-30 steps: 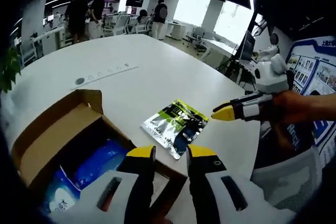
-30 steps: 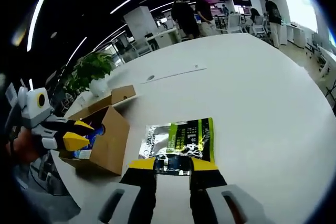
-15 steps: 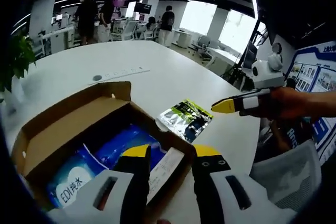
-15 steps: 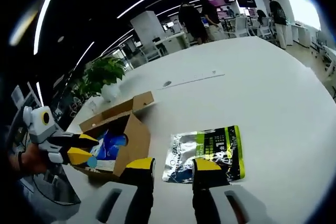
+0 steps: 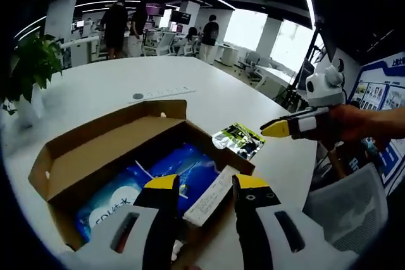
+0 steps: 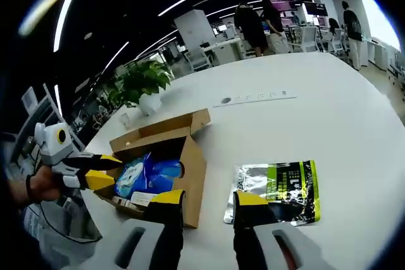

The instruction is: Operate the shoe box by opening the lid, removing the specified soft item, and placing it in the target area until the item is outside and the box remains undamaged.

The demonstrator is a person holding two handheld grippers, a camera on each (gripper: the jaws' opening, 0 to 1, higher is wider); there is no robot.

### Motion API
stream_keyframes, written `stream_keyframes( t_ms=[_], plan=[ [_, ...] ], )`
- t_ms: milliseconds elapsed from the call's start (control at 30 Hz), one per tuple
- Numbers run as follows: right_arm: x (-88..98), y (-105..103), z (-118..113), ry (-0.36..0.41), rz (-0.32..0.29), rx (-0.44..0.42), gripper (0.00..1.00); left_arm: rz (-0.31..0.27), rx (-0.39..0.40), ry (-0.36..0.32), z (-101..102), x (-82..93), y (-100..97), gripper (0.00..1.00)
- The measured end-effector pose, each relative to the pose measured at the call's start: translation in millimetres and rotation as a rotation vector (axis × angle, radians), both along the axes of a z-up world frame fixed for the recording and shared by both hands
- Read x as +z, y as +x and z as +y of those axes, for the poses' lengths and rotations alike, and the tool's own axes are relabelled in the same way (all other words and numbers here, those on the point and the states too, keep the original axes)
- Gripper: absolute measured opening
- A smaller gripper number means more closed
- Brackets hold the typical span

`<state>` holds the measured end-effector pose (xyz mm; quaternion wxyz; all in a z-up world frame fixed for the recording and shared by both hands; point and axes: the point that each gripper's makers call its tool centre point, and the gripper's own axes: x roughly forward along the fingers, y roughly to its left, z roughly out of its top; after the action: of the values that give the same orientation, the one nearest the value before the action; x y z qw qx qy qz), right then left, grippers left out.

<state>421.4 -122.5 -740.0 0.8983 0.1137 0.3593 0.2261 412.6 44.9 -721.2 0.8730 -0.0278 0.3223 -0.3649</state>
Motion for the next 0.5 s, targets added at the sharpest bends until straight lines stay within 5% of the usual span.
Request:
stream_keyframes(
  t_ms=[500],
  plan=[
    [17.1,-7.1,46.4,-0.024,-0.041,0.123,0.30,0.005,0.106,-0.034,63.1,8.1,-16.3,0.38]
  ],
)
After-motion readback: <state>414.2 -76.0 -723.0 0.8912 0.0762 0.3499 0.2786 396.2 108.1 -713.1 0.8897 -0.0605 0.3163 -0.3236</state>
